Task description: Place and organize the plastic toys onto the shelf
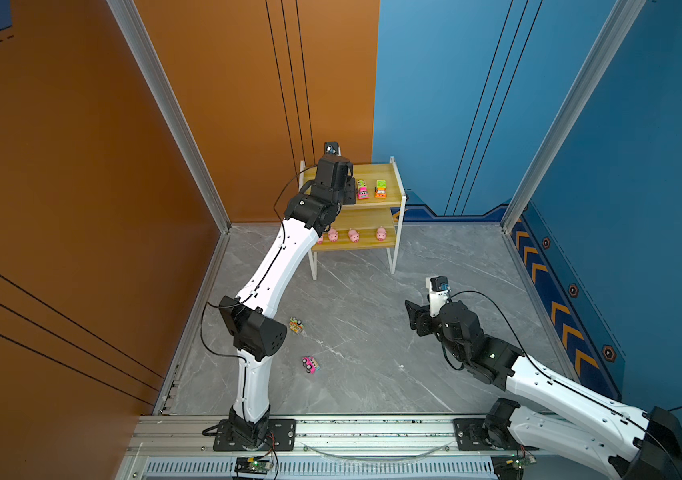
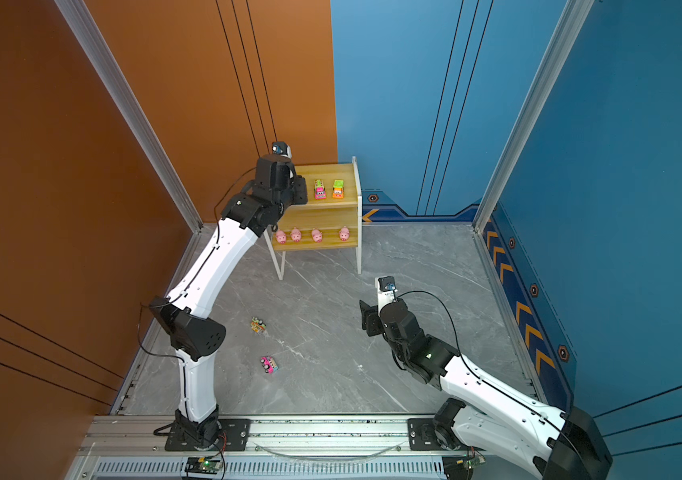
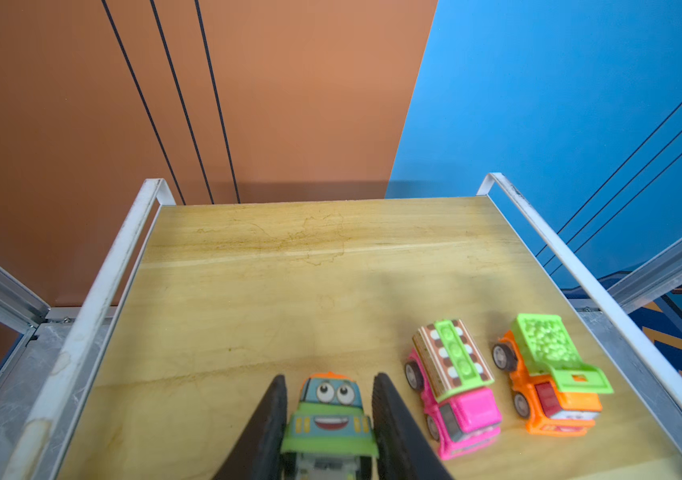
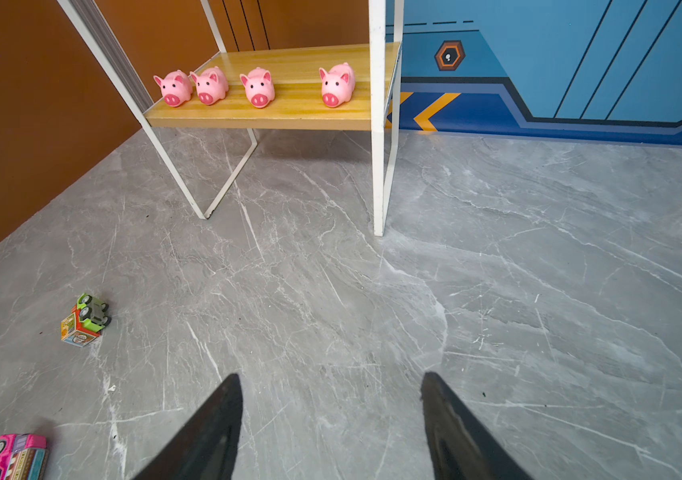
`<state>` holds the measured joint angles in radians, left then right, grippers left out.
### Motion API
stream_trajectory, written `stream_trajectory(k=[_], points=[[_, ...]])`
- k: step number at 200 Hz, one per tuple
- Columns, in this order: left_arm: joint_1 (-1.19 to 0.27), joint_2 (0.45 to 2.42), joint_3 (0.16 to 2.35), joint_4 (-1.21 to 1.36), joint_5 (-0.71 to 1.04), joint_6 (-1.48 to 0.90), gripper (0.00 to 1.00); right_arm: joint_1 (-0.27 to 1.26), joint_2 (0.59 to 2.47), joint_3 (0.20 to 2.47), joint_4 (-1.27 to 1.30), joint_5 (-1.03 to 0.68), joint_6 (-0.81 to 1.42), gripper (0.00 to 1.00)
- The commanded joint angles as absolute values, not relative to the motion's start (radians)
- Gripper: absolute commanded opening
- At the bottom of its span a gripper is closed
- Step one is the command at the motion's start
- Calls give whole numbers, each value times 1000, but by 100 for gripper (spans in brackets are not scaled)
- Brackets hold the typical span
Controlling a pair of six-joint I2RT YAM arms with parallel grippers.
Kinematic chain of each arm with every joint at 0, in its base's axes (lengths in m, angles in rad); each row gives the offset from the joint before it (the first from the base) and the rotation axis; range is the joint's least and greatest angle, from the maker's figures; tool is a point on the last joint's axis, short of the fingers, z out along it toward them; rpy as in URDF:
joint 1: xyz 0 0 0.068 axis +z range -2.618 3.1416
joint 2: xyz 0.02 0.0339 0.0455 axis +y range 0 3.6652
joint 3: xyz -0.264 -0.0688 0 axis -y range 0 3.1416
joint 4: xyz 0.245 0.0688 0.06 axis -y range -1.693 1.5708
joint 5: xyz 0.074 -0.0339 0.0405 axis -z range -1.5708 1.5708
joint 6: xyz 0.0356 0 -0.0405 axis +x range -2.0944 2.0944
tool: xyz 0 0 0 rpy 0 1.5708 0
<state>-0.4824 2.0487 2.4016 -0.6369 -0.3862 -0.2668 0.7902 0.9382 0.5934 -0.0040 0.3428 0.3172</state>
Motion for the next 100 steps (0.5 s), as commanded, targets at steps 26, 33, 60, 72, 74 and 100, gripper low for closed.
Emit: stream_trajectory(k=[26,33,60,72,74,100], points=[[-465,2115,2492,-647,-432,-295,35,802,927,557,44,364,305,69],[-461,2125,2508,-647,-431,-296,35,801,929,555,48,364,304,69],[-449,2173,2577,-646,-420,-306,35,802,940,551,62,361,302,69],[-447,2201,2615,-645,-416,-305,35,801,946,548,73,359,298,69],[-447,2205,2623,-646,-415,-305,35,801,946,548,74,359,298,69],[-441,2269,2711,-644,-403,-304,35,802,960,547,93,354,287,69]])
